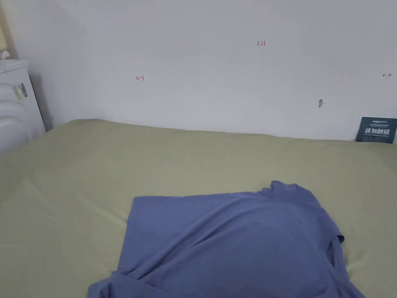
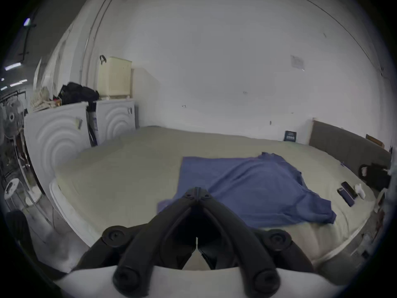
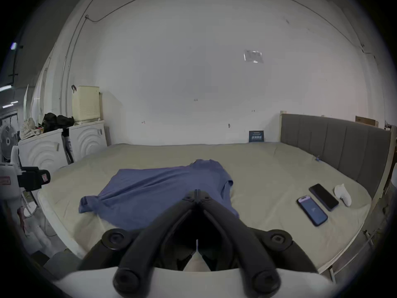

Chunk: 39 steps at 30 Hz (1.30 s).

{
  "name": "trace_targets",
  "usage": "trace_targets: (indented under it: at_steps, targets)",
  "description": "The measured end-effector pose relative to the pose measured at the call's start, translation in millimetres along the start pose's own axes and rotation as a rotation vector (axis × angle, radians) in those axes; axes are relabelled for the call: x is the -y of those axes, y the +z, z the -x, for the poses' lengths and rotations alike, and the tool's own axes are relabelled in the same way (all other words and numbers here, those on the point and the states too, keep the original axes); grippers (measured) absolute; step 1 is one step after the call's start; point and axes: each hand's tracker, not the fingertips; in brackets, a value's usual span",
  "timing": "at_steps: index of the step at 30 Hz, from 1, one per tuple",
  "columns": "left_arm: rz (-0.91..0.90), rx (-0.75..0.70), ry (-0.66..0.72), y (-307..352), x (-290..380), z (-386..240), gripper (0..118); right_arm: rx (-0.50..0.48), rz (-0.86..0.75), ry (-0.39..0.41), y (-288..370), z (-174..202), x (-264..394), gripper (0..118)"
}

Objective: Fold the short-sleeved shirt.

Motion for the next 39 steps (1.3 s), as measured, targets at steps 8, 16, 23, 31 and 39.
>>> trace_targets:
  at_steps: [8, 16, 23, 31, 39]
  targets:
    - [0.078, -0.002, 0.101, -33, -2, 21, 18, 0.026, 0.081, -0.05, 0, -15, 18, 0]
    - [0.336, -0.036, 0.075, -164, -6, 55, 104, 0.07, 0.068, -0.077, -20, -35, 9, 0]
    - [0.429, -0.043, 0.019, -229, 20, 62, 97, 0.106, 0.182, -0.015, -43, -49, 21, 0]
    - [0.464, -0.028, 0.001, -234, 41, 62, 5, 0.054, 0.434, -0.035, -89, -80, 37, 71]
    - [0.466, -0.021, 0.0, -232, 40, 62, 6, 0.082, 0.647, -0.013, -146, -99, 65, 48]
